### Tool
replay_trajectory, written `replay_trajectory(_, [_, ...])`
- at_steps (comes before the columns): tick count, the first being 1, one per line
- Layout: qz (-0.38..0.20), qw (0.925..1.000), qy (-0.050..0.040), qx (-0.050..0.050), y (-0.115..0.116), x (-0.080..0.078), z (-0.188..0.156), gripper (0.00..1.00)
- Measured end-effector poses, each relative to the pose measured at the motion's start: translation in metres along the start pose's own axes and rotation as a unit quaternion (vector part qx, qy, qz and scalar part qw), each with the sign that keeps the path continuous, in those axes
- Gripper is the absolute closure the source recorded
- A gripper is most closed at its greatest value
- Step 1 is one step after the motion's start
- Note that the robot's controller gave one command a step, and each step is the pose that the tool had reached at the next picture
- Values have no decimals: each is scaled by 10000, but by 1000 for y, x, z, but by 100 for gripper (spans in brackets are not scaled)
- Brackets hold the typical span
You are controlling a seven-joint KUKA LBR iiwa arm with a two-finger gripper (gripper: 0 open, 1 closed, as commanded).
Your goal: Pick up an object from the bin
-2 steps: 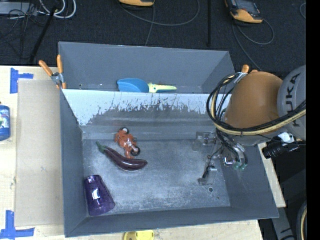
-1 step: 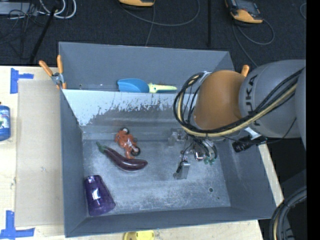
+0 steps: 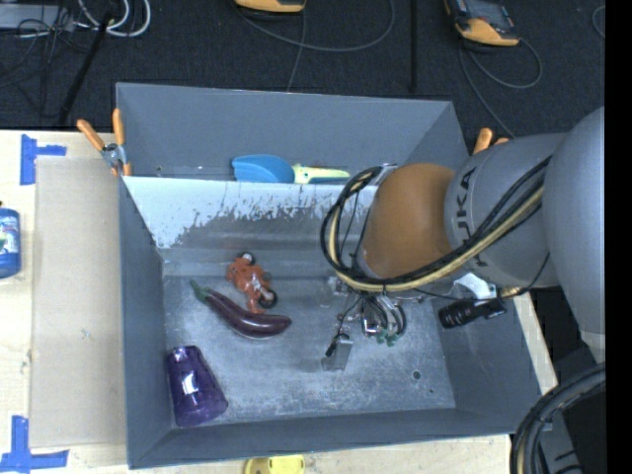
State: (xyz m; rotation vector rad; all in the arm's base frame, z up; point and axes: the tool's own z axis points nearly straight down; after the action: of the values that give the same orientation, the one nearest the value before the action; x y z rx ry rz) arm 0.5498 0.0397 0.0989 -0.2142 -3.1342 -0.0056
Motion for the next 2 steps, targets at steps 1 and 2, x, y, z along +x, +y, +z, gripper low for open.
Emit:
replay_trajectory(1, [680, 9977, 7, 22, 22, -3, 3, 0])
replay_trajectory(2, [-711, 9975, -1, 18, 42, -27, -14, 0])
